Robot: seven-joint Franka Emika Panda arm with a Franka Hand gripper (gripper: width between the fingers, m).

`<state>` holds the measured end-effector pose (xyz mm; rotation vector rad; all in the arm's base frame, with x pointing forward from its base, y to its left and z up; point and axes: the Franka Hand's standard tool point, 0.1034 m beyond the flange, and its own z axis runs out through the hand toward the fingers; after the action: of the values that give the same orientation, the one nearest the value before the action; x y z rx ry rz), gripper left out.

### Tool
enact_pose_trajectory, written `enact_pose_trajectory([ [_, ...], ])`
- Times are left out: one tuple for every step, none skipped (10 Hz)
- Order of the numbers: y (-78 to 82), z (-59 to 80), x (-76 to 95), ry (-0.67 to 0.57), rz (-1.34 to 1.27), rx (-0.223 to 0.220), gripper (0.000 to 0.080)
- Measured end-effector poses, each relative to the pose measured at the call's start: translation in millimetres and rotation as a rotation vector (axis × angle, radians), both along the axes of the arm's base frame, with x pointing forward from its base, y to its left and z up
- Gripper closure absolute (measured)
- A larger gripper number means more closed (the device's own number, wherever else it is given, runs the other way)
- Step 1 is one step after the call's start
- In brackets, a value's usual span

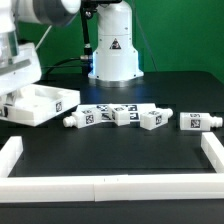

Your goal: Assemble one leg

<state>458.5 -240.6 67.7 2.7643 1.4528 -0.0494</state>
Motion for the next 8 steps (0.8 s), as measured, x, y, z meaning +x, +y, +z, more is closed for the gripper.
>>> enact_pose_trajectory([
  [19.0,12.5,16.2,-0.019,-0.085,-0.029,0.0747],
  [42.9,15.2,34.6,-0.036,-0.206,-0.039,0.0747],
  [62.7,13.5,56.1,-0.05,-0.294,-0.044,0.0747],
  [76.0,11.1,77.6,-0.068,-0.364,-0.048,0.0747],
  [93.1,8.7,102.9,-0.09,-0.472,-0.05,0.0747],
  [105.6,5.4,121.1,-0.105,-0.492,-0.051,0.0747],
  [110.5,1.1,130.6,-0.108,-0.483,-0.053,0.0747],
  [107.6,0.6,127.6,-0.105,-0.476,-0.053,0.0747],
])
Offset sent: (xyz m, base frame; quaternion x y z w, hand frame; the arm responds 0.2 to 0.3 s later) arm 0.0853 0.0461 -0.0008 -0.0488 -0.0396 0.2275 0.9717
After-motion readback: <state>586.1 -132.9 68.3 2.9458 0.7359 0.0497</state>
